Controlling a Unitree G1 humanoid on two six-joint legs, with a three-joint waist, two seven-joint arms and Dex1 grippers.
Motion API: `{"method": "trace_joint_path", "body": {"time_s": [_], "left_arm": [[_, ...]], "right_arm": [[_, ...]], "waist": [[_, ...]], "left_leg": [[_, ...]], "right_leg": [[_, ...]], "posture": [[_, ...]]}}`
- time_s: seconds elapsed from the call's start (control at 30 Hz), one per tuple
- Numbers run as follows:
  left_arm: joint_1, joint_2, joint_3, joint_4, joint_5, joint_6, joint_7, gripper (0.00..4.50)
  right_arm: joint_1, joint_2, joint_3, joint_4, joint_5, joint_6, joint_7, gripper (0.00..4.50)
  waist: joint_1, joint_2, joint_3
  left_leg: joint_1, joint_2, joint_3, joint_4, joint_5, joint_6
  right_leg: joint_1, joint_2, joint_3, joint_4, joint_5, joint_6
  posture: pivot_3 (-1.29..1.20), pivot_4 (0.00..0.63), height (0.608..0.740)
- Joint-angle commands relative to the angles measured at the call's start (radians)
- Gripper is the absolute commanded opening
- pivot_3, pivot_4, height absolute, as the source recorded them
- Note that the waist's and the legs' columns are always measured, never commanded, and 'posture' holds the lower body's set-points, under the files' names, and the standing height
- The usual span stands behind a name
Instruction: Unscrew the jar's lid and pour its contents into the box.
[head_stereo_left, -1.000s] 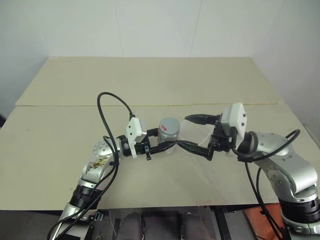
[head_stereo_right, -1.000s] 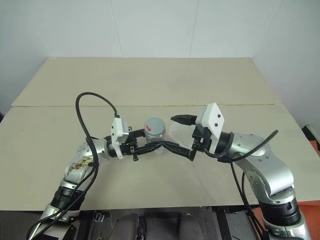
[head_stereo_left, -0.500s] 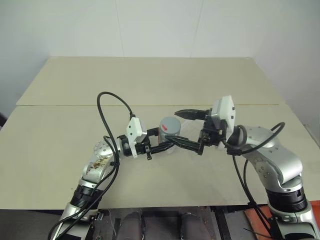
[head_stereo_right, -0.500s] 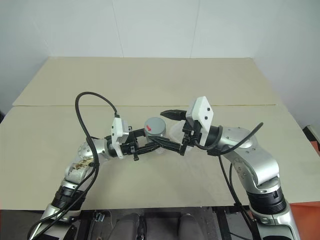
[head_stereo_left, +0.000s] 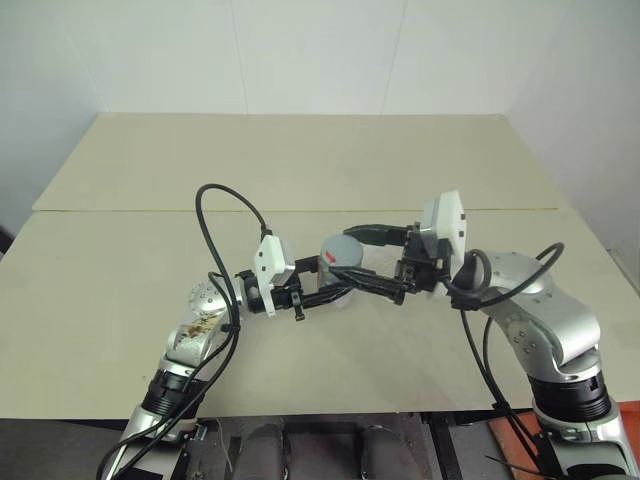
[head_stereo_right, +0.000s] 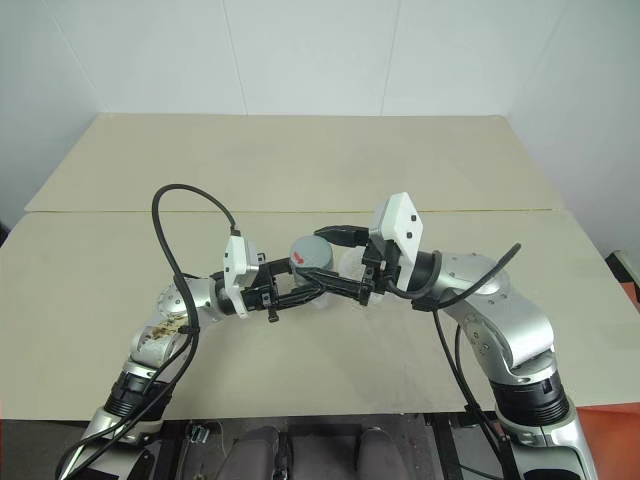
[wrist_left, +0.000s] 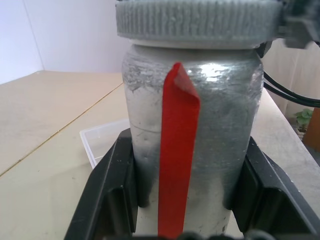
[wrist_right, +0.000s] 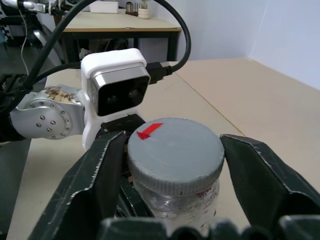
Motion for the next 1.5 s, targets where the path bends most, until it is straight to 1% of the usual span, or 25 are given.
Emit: {"method": "trace_joint_path", "body": {"time_s": [0.03,0.43,0.57,0.9,1.1,1.3,1.5], "left_arm": [[-0.01,-0.004,0.001,-0.02,-0.003,-0.025,-0.002,2.0],[-0.02,-0.003,0.002,-0.013,-0.003,-0.03,-0.008,2.0],[-0.018,-0.002,0.001,-0.016,-0.003,-0.029,-0.008,2.0],[-0.02,-0.001,-0.001,-0.01,-0.004,-0.029,-0.013,2.0],[-0.015,0.009,-0.01,-0.009,0.002,-0.037,-0.029,2.0],[-0.015,0.044,-0.008,-0.023,-0.041,-0.017,-0.11,2.0],[-0.024,0.076,-0.012,-0.046,-0.11,0.035,-0.199,2.0]], "right_arm": [[-0.018,0.0,-0.012,-0.015,0.009,-0.01,0.004,3.61],[-0.024,0.001,-0.007,-0.002,-0.001,-0.021,0.011,3.61],[-0.019,0.002,-0.013,-0.007,0.004,-0.022,0.013,2.82],[-0.023,0.003,-0.011,-0.006,-0.006,-0.028,0.01,2.82],[-0.037,-0.004,-0.04,-0.016,0.021,-0.026,0.018,2.82],[-0.034,-0.059,-0.075,0.0,0.056,-0.038,0.107,2.82],[-0.076,-0.063,-0.083,0.048,0.111,-0.04,0.19,2.82]], "waist": [[0.0,0.0,0.0],[0.0,0.0,0.0],[0.0,0.0,0.0],[0.0,0.0,0.0],[0.0,0.0,0.0],[0.0,0.0,0.0],[-0.002,0.0,0.0]], "left_leg": [[0.0,0.0,0.0,0.0,0.0,0.0],[0.0,0.0,0.0,0.0,0.0,0.0],[0.0,0.0,0.0,0.0,0.0,0.0],[0.0,0.0,0.0,0.0,0.0,0.0],[0.0,0.0,0.0,0.0,0.0,0.0],[0.0,0.0,0.0,0.0,0.0,0.0],[0.0,0.0,0.0,0.0,0.0,0.0]], "right_leg": [[0.0,0.0,0.0,0.0,0.0,0.0],[0.0,0.0,0.0,0.0,0.0,0.0],[0.0,0.0,0.0,0.0,0.0,0.0],[0.0,0.0,0.0,0.0,0.0,0.0],[0.0,0.0,0.0,0.0,0.0,0.0],[0.0,0.0,0.0,0.0,0.0,0.0],[0.0,0.0,0.0,0.0,0.0,0.0]], "posture": [[0.0,0.15,0.74],[0.0,0.15,0.74],[0.0,0.15,0.74],[0.0,0.15,0.74],[0.0,0.15,0.74],[0.0,0.15,0.74],[0.0,0.15,0.74]]}}
